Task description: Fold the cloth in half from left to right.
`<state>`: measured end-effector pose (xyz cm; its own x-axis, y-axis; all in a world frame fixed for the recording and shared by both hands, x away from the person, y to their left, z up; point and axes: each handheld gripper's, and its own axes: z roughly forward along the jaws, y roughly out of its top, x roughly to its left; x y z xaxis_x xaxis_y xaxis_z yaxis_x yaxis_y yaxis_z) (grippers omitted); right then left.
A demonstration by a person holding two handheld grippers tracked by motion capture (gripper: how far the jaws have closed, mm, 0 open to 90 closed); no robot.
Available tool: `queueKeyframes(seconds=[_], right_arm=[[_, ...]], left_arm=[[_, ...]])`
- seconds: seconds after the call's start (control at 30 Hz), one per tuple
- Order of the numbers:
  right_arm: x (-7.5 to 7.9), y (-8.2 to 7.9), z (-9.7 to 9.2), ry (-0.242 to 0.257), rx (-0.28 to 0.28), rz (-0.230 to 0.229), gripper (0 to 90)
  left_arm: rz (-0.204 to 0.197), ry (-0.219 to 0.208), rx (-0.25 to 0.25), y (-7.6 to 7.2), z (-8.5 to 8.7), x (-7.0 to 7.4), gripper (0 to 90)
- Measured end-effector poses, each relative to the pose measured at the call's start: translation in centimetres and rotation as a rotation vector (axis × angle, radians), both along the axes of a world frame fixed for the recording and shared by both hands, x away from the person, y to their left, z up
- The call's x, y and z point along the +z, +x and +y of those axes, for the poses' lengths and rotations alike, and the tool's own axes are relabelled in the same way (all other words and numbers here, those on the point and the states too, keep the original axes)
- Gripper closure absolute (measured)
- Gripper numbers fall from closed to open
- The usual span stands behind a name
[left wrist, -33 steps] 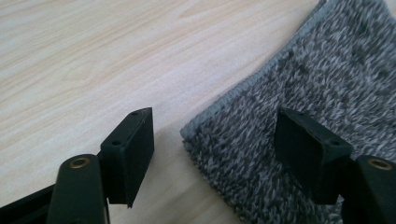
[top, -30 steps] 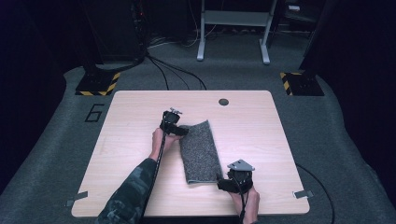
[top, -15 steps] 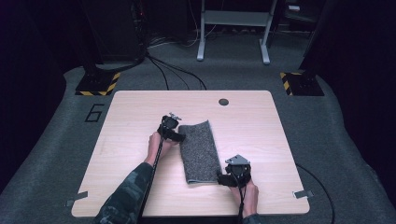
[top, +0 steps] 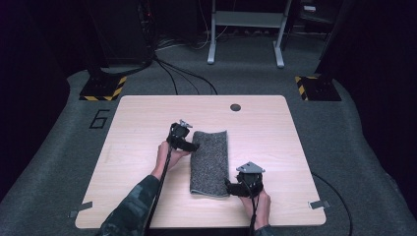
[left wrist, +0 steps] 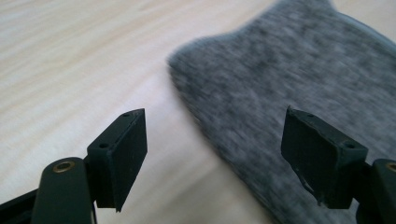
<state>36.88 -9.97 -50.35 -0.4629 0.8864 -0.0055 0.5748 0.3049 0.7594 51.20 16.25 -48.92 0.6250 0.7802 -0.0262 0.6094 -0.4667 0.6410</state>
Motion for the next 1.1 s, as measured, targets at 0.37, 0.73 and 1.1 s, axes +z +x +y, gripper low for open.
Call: queueKeyframes(seconds=[0.37,0.73,1.1], right_arm=[[-1.8,2.3,-0.1,-0.063,-0.012,0.047,15.8],[-1.5,1.6,-0.2,-0.046,0.007,0.039,15.2],[-0.8,2.6,-0.9,-0.009,0.037,0.057,15.0]], left_arm=[[0.01,0.027,-0.02,-2.8,0.6,-1.9,23.9],[-0.016,0.019,-0.105,-8.1,0.6,-1.4,23.0],[0.0,0.036,-0.184,-11.7,0.6,-1.8,21.5]])
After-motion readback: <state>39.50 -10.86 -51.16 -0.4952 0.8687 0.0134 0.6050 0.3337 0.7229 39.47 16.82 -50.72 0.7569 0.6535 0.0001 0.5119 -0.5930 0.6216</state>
